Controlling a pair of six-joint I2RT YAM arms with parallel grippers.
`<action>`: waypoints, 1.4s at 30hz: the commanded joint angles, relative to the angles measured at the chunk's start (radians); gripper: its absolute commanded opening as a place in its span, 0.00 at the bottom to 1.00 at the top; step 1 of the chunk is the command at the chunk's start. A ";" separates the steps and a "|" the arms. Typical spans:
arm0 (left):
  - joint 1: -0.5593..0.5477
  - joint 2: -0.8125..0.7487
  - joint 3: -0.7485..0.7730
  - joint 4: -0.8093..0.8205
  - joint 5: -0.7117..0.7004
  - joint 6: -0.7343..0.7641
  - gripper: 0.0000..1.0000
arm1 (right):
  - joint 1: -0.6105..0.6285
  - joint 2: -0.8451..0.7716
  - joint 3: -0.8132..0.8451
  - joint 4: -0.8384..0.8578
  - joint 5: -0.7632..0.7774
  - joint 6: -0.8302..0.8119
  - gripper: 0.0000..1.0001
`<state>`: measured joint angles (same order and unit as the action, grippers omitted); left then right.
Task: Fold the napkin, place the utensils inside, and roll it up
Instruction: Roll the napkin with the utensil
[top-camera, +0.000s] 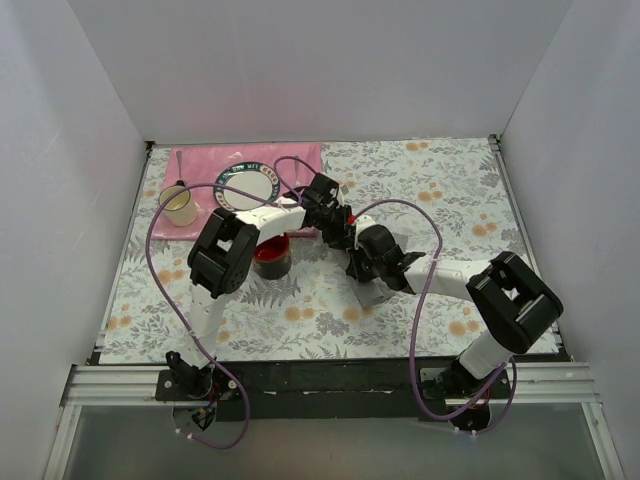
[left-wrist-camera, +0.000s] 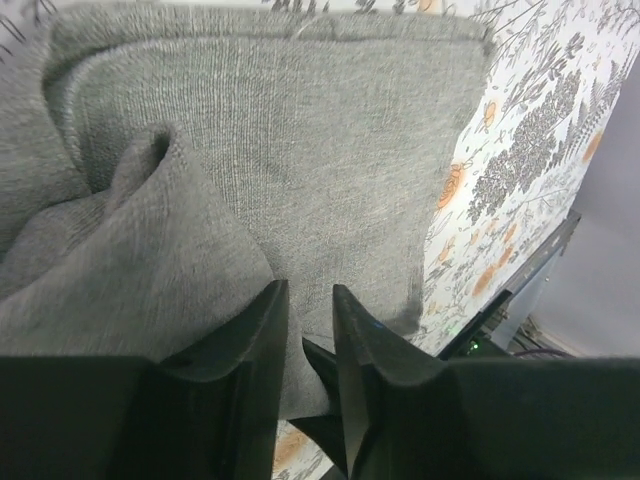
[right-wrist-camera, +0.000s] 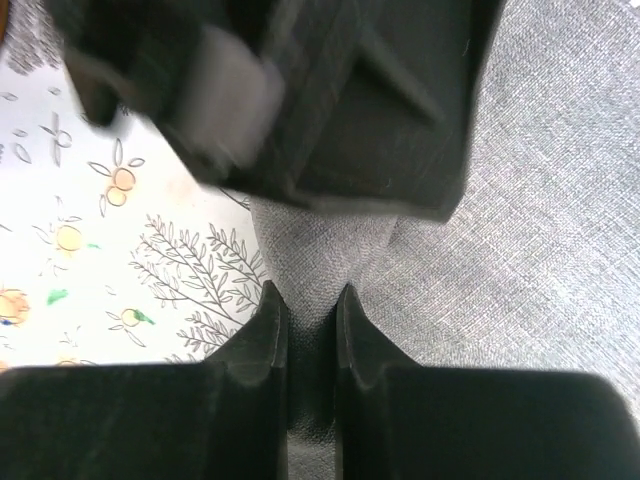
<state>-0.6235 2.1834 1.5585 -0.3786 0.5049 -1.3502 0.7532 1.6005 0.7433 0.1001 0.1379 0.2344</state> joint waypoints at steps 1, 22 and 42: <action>0.016 -0.140 0.083 -0.086 -0.140 0.020 0.32 | -0.025 0.030 -0.128 -0.025 -0.197 0.127 0.03; -0.073 -0.344 -0.167 -0.283 -0.424 -0.277 0.71 | -0.310 0.220 -0.349 0.558 -0.882 0.404 0.01; -0.071 -0.206 -0.238 -0.141 -0.321 -0.334 0.13 | -0.296 0.023 -0.156 -0.003 -0.654 0.085 0.20</action>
<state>-0.6949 1.9827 1.3415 -0.5282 0.1867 -1.7340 0.4412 1.6711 0.5194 0.4877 -0.6945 0.5285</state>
